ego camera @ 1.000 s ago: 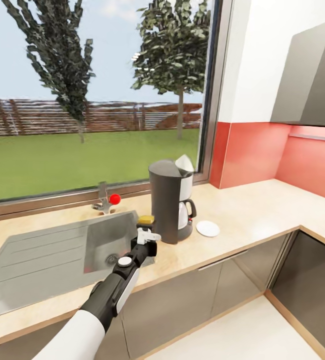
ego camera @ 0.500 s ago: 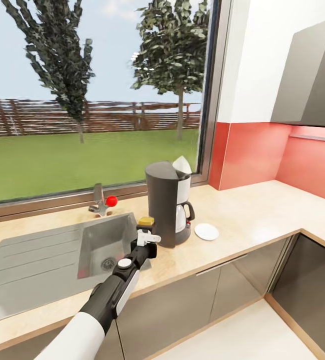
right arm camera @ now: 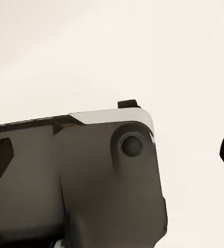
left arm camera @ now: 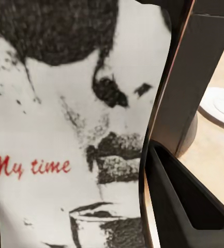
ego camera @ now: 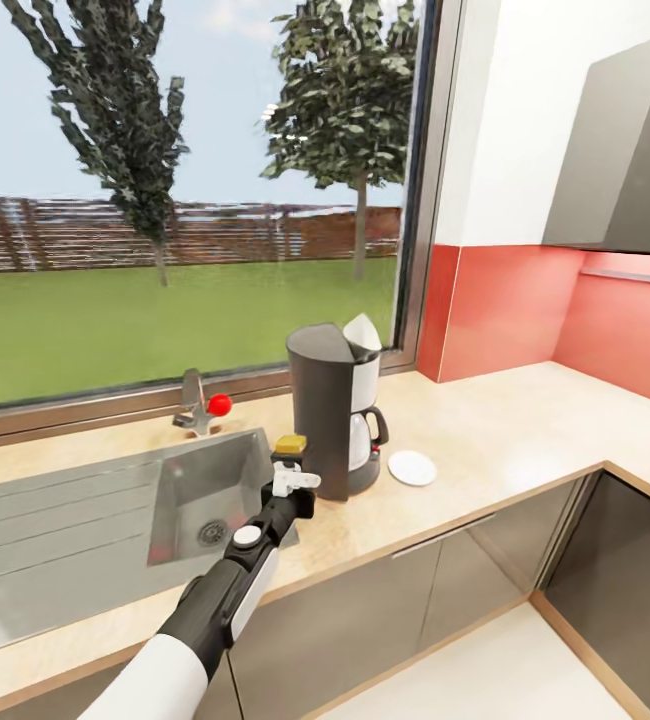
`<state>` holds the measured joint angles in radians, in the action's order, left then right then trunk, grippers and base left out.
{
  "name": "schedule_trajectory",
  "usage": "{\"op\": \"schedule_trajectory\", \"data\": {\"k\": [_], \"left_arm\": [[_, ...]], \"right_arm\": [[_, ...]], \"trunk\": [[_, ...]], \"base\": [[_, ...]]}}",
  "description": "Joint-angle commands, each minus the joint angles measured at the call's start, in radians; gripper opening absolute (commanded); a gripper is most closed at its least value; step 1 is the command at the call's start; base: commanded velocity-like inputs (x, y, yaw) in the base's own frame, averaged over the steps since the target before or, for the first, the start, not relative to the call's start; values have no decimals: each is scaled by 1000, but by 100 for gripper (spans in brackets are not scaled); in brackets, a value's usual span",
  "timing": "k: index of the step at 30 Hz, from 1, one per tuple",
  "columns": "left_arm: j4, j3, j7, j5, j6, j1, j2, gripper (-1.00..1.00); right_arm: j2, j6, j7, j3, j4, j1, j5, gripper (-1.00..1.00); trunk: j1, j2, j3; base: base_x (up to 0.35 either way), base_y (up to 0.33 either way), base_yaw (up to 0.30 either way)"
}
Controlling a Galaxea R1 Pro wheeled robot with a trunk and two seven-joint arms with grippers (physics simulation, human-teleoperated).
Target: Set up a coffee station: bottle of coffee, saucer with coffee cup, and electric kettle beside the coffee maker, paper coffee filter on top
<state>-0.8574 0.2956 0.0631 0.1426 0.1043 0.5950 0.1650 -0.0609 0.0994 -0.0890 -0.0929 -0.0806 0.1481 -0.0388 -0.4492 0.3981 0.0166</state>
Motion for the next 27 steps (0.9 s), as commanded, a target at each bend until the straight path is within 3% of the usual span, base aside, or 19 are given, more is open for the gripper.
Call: {"op": "schedule_trajectory", "data": {"k": [1,27], "left_arm": [[-2,3,6,8,5,1,0,-100],[21,3,6,8,1,-6,-2,-100]], "right_arm": [[-1,5,0,-7,1,1,-4,100],[-1,5,0,-7,1,1,-4,100]], "trunk": [[-1,2,2],[-1,2,2]], "base": [[77,-31,0],[32,-13,0]]}}
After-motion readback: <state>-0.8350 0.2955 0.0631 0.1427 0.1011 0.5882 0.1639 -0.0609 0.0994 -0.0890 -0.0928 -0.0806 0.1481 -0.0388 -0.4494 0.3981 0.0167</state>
